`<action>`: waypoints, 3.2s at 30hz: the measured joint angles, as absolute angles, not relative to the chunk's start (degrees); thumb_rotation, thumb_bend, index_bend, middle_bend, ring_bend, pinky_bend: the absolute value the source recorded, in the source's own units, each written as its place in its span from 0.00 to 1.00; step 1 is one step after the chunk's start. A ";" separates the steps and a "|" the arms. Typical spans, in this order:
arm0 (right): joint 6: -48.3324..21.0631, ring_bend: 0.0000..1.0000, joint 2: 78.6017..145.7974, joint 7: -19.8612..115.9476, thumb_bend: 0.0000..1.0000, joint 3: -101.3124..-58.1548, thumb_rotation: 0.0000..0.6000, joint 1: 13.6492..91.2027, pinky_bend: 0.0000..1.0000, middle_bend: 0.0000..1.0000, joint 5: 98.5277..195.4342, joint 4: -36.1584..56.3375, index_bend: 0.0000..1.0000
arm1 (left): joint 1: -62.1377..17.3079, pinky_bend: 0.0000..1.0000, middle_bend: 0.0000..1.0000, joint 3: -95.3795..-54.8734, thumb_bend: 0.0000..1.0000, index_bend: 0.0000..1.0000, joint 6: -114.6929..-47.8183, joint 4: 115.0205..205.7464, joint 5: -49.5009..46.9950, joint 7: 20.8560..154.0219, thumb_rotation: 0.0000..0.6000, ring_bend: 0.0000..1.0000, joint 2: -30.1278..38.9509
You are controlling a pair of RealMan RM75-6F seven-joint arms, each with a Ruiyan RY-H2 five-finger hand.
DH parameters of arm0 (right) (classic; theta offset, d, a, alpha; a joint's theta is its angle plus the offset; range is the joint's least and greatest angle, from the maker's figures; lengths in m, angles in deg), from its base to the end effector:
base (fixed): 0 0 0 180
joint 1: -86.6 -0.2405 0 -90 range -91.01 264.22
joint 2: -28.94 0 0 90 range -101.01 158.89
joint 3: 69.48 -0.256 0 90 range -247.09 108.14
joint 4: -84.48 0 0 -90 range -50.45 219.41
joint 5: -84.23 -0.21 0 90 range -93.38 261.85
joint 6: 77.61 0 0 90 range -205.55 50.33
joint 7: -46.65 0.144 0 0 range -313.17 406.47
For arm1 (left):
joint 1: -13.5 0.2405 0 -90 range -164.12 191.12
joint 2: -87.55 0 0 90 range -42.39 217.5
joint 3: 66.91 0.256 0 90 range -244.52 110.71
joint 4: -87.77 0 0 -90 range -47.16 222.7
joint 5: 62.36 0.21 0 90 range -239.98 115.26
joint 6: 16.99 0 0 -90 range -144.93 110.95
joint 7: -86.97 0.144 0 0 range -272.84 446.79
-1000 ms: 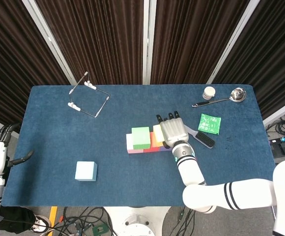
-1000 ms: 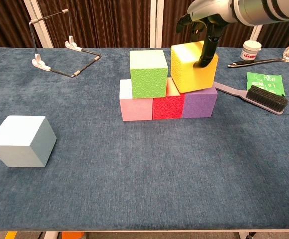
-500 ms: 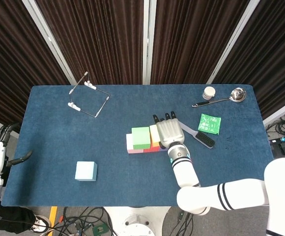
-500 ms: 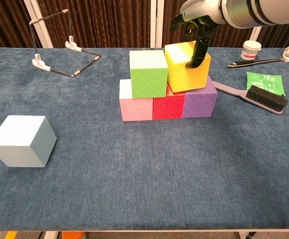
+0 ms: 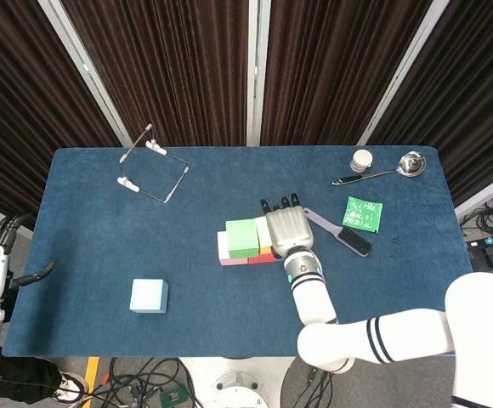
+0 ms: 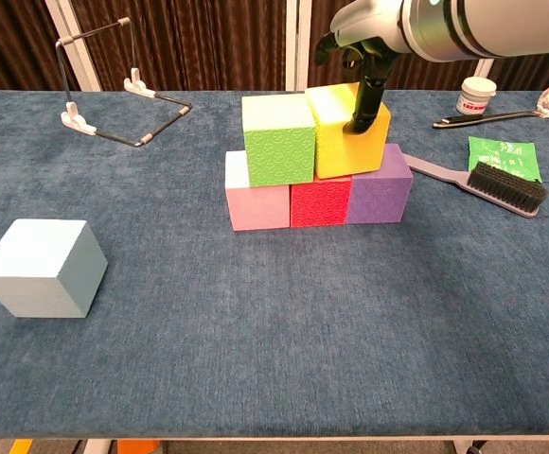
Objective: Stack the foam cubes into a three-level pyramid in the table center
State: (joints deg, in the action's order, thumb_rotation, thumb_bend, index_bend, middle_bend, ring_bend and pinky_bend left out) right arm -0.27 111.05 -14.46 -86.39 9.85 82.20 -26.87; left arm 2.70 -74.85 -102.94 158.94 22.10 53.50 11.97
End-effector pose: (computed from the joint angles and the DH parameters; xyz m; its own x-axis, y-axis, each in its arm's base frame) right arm -0.0027 -0.3409 0.0184 0.6530 -0.3698 0.6609 -0.7532 -0.2260 0.6177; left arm -0.3364 0.2370 0.1487 -0.0336 -0.1241 0.9917 0.9943 -0.1051 0.0205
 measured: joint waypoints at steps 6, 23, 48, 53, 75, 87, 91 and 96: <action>0.47 0.09 111.69 -15.29 0.24 -86.83 1.00 9.85 0.00 0.54 81.89 -26.79 0.00 | 2.85 0.11 0.12 -74.75 0.19 0.12 -103.05 158.85 22.10 53.48 1.00 0.04 11.98; 1.87 0.09 112.55 -17.28 0.23 -87.83 1.00 10.49 0.00 0.51 80.94 -26.82 0.00 | 2.80 0.11 0.12 -74.63 0.19 0.12 -102.74 157.88 22.09 52.77 1.00 0.04 11.55; 0.57 0.00 110.88 -18.05 0.21 -89.48 1.00 11.69 0.00 0.14 79.95 -28.11 0.00 | 2.64 0.11 0.12 -74.88 0.19 0.12 -102.43 157.91 21.74 52.82 1.00 0.04 11.43; 0.19 0.00 110.42 -17.33 0.21 -89.84 1.00 11.99 0.00 0.15 80.44 -28.49 0.00 | 2.65 0.11 0.12 -74.76 0.20 0.12 -102.30 158.10 21.79 52.91 1.00 0.04 11.59; -17.88 0.00 102.16 -13.38 0.22 -83.30 1.00 14.11 0.00 0.13 92.20 -28.34 0.00 | 2.68 0.11 0.12 -74.33 0.20 0.12 -101.99 158.73 21.95 54.12 1.00 0.04 11.61; -17.23 0.00 103.66 -9.95 0.24 -80.97 1.00 12.61 0.00 0.35 94.90 -26.36 0.00 | 2.80 0.11 0.12 -74.29 0.19 0.12 -101.97 158.45 21.90 53.50 1.00 0.04 11.65; -16.18 0.00 103.80 -9.26 0.24 -80.54 1.00 12.18 0.00 0.40 95.05 -26.41 0.00 | 2.81 0.11 0.12 -74.35 0.19 0.12 -102.10 158.49 21.95 53.43 1.00 0.04 11.66; -15.15 0.00 103.78 -8.91 0.25 -80.26 1.00 11.78 0.00 0.41 94.46 -26.65 0.00 | 2.73 0.11 0.12 -74.27 0.19 0.12 -102.06 158.53 22.12 53.58 1.00 0.04 11.65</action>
